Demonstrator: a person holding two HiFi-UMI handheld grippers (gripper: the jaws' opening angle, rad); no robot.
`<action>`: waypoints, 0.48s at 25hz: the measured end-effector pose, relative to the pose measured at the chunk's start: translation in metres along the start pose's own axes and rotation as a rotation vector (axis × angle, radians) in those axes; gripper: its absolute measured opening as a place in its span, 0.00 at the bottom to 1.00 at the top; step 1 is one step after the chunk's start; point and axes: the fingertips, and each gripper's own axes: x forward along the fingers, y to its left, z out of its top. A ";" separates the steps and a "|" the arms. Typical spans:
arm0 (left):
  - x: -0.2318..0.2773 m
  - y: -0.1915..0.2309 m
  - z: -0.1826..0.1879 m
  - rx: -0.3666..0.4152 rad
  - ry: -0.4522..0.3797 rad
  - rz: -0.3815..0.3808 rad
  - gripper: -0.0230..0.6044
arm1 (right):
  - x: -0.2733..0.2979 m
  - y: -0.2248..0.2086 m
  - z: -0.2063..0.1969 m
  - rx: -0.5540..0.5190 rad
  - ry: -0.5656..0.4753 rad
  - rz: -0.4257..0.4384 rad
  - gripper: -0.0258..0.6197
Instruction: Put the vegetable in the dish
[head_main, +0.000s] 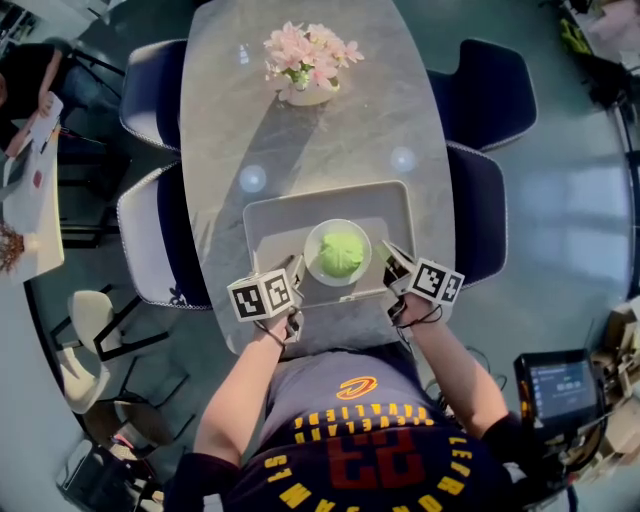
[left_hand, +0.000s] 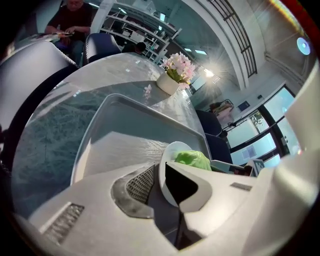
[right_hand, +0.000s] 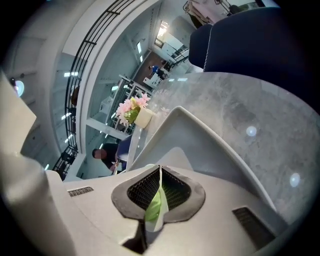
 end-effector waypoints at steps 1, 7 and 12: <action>-0.004 -0.002 0.001 -0.002 -0.012 -0.010 0.15 | -0.003 0.005 0.004 0.005 -0.012 0.022 0.07; -0.026 -0.028 0.002 0.041 -0.061 -0.114 0.07 | -0.014 0.056 0.006 -0.105 0.004 0.194 0.07; -0.046 -0.058 -0.001 0.053 -0.099 -0.231 0.04 | -0.024 0.094 -0.010 -0.198 0.038 0.277 0.06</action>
